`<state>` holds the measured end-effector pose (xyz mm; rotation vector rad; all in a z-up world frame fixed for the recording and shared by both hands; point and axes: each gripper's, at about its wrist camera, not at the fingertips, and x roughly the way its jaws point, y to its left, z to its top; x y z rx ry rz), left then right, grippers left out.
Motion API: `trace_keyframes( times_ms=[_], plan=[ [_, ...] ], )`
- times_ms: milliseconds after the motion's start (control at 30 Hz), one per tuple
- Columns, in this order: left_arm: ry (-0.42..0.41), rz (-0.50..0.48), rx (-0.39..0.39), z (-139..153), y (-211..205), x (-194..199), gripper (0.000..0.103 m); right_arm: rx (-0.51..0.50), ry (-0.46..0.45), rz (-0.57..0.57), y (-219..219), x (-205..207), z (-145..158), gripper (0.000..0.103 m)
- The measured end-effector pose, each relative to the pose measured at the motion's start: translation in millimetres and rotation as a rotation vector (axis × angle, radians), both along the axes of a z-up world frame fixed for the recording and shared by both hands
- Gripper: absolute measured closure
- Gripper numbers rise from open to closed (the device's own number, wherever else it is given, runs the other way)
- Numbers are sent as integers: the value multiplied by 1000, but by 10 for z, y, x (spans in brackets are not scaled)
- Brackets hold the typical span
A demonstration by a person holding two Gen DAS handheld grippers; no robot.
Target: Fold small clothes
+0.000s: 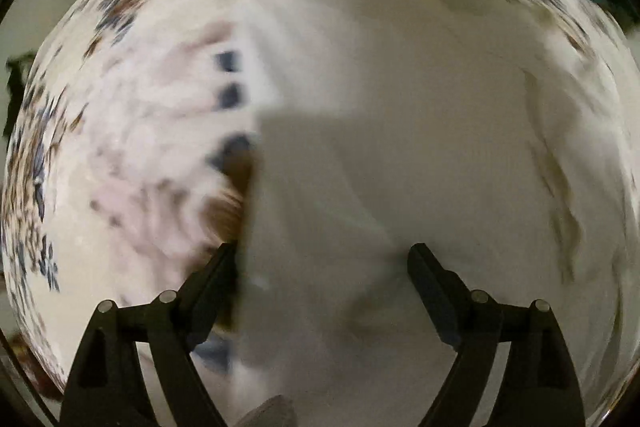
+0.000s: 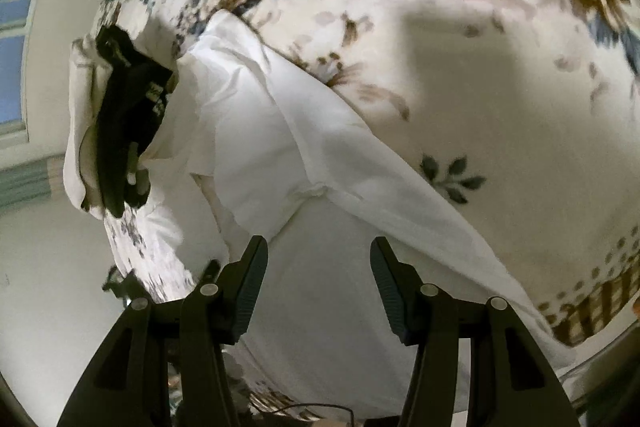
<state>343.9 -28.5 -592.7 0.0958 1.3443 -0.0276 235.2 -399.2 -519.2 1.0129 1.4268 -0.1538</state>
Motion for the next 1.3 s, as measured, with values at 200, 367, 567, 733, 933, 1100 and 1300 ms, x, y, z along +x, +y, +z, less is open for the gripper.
trace_keyframes(
  times_ms=[200,367,567,733,933,1100,1300],
  plan=[
    [-62,46,-58,533,-295,-467,17,-34,9,183,-253,83,285,47],
    [-46,85,-51,916,-726,-935,17,-32,33,323,-789,107,346,47],
    [122,124,-57,832,-1750,-1921,17,-39,46,467,-1575,247,190,47],
    [251,154,-82,332,-2568,-2585,17,-59,82,510,-2084,381,-58,47],
    [259,209,-46,-191,-2854,-2743,79,-60,79,592,-2081,695,-250,47],
    [128,356,-138,298,-2414,-2817,101,-8,20,711,-1620,1255,-346,47],
    [75,441,-194,673,-1868,-2780,101,74,-56,765,-943,2074,-550,47]
  ],
)
